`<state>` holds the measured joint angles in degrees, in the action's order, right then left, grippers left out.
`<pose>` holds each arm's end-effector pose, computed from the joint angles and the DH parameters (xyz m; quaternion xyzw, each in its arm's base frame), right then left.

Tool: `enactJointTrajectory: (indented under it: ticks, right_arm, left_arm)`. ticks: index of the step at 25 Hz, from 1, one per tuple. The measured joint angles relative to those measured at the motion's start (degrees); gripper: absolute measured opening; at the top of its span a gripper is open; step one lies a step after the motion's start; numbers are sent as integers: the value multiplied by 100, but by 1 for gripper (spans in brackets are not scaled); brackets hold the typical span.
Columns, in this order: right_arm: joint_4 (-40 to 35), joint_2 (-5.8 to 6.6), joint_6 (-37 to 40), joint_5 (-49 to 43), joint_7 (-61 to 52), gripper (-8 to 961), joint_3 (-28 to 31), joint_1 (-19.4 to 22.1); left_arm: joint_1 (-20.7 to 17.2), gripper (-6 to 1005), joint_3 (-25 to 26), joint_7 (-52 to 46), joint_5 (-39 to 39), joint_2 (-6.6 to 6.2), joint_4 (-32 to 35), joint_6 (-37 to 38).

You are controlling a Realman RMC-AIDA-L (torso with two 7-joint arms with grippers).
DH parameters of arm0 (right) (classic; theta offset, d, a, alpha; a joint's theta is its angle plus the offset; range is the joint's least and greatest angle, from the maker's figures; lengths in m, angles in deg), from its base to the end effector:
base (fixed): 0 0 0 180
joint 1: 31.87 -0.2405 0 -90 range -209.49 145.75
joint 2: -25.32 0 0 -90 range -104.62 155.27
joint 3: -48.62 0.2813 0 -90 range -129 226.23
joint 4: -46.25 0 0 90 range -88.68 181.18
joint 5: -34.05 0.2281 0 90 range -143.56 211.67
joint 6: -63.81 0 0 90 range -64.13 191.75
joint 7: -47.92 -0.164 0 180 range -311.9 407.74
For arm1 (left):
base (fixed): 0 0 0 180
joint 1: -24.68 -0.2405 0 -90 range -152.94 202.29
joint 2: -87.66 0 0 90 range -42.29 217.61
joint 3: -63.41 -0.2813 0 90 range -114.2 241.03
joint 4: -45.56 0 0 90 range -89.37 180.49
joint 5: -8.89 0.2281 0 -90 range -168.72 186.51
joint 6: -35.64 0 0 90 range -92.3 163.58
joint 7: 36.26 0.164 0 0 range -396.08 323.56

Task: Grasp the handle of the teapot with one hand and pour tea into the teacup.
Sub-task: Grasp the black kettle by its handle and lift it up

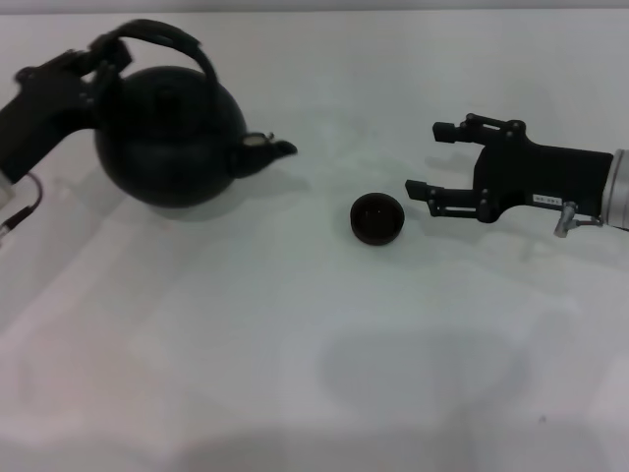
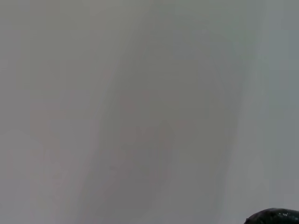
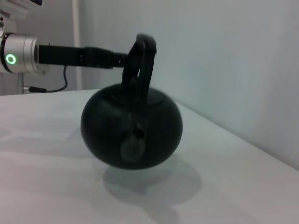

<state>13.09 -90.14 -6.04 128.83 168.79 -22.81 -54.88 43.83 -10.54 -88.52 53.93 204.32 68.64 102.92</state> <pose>0.3086 0.3555 -0.0633 -0.9506 0.1143 0.1966 0.2115 -0.3330 0.3632 -0.0266 -0.7980 -0.2703 -0.3750 0.3866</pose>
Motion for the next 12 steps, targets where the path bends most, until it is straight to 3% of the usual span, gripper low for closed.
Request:
enactJointTrajectory:
  ticks: [7, 12]
  right_arm:
    - [44, 20, 3, 143, 81, 851, 76, 107]
    - [54, 22, -3, 148, 78, 851, 232, 145]
  left_arm:
    - [-165, 177, 7, -947, 1442, 180, 1335, -812]
    - [-251, 176, -10, -1764, 2207, 214, 2042, -984]
